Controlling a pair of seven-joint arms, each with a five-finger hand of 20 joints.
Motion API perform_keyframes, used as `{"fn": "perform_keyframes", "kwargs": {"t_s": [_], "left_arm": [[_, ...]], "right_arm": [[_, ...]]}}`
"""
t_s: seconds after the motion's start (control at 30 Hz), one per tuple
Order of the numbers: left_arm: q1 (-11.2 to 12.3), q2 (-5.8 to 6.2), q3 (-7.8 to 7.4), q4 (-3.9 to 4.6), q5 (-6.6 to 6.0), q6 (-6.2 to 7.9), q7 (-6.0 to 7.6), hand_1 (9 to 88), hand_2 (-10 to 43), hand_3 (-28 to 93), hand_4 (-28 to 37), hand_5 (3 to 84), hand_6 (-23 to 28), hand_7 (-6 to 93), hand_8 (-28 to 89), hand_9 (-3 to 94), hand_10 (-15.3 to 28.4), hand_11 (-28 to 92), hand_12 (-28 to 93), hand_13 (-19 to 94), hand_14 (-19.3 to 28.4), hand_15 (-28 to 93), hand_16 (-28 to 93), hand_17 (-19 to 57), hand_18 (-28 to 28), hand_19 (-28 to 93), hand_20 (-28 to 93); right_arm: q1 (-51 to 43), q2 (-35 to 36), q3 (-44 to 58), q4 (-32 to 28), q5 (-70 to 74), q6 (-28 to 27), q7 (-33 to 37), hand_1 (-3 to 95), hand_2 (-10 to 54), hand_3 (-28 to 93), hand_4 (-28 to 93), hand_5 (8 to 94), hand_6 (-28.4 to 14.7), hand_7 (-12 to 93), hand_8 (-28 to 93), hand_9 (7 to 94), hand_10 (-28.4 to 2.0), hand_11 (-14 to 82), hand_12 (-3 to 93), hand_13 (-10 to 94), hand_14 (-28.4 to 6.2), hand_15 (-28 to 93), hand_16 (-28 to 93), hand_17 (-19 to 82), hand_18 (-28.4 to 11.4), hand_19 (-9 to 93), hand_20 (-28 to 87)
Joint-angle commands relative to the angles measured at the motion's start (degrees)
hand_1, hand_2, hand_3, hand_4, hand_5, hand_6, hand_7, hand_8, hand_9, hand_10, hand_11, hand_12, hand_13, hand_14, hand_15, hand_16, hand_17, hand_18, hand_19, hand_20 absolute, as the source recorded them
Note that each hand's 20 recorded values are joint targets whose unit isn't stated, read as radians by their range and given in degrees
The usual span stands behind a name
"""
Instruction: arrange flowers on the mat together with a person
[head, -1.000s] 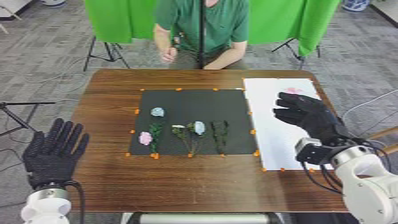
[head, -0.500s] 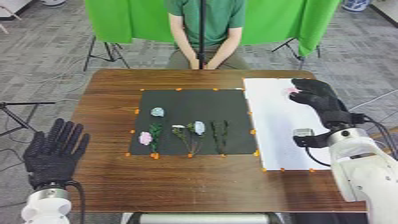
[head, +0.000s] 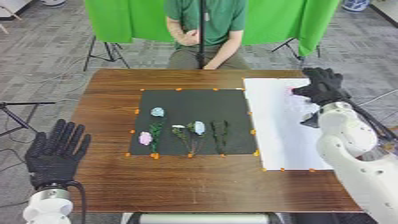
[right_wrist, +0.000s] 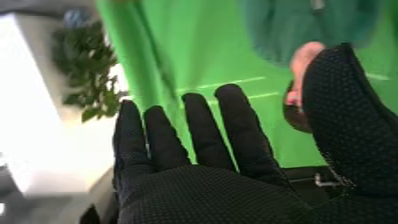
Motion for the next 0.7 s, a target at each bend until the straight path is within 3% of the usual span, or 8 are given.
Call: {"fn": "perform_keyframes", "kwargs": {"t_s": [0.03, 0.13, 0.27, 0.37, 0.5, 0.7], "left_arm": [[0.7, -0.3, 0.66, -0.05, -0.64, 0.4, 0.36, 28.3, 12.9, 77, -28.3, 49.8, 8.4, 16.2, -11, 44.7, 13.4, 22, 8, 34, 15.2, 32, -7, -6.8, 16.0, 40, 11], [0.7, -0.22, 0.64, -0.04, -0.32, 0.19, 0.27, 28.3, 12.9, 77, -28.3, 49.8, 8.4, 16.2, -11, 44.7, 13.4, 22, 8, 34, 15.4, 32, -7, -6.8, 16.0, 40, 11], [0.5, -0.27, 0.81, 0.06, -0.27, 0.16, 0.09, 28.3, 13.0, 77, -28.3, 49.8, 8.4, 16.2, -11, 44.8, 13.5, 22, 8, 34, 15.3, 32, -7, -6.8, 16.0, 40, 11], [0.2, -0.09, 1.07, 0.2, -0.31, 0.12, -0.04, 28.3, 13.0, 77, -28.3, 49.8, 8.4, 16.3, -11, 44.8, 13.5, 22, 8, 34, 15.3, 32, -7, -6.8, 16.0, 40, 11], [0.2, 0.05, 1.17, 0.23, -0.35, 0.23, -0.1, 28.3, 13.0, 77, -28.3, 49.9, 8.4, 16.2, -11, 44.9, 13.5, 22, 8, 34, 15.3, 32, -7, -6.8, 16.0, 40, 11], [0.2, -0.25, 1.36, 0.12, -0.2, 0.56, -0.36, 28.3, 13.0, 77, -28.3, 49.9, 8.5, 16.2, -11, 44.8, 13.4, 22, 8, 34, 15.3, 32, -7, -6.8, 16.0, 40, 11]], "right_arm": [[10.2, 1.8, -3.4, 7.6, 5.2, -7.8, 3.4, 30.6, -5.1, 81, -27, 32.1, -6.8, 14, -11, 29.2, -15.4, 5.9, 13.6, 19, -18.7, 1, 24, -1, -18.4, 39, 7], [13.4, 2.4, -6.0, 10.9, 6.5, -9.5, 4.5, 30.5, -5.4, 81, -27, 31.8, -7.1, 14, -11, 28.9, -15.5, 5.7, 13.5, 19, -18.7, 1, 24, -1, -18.8, 39, 7], [17.1, 2.2, -8.3, 14.5, 8.7, -15.7, 7.0, 30.2, -5.7, 81, -27, 31.4, -7.5, 12, -10, 28.8, -15.6, 5.6, 13.4, 19, -18.8, 1, 24, -1, -18.8, 39, 6], [17.4, 2.5, -9.3, 15.8, 10.1, -15.9, 7.3, 30.2, -5.6, 81, -27, 30.2, -8.3, 11, -10, 28.6, -16.2, 5.7, 13.4, 19, -19.0, 0, 24, -2, -19.0, 39, 6], [17.9, 2.2, -9.7, 17.2, 11.1, -21.1, 7.6, 30.1, -5.6, 80, -27, 29.5, -9.1, 10, -9, 28.9, -16.8, 6.0, 13.5, 19, -19.1, 0, 25, -2, -19.1, 39, 6], [17.4, 1.1, -9.9, 18.2, 9.5, -26.4, 6.5, 31.7, -6.4, 81, -27, 31.3, -8.2, 10, -9, 33.3, -14.2, 7.7, 13.4, 20, -18.7, 0, 24, -3, -19.5, 39, 5]]}}
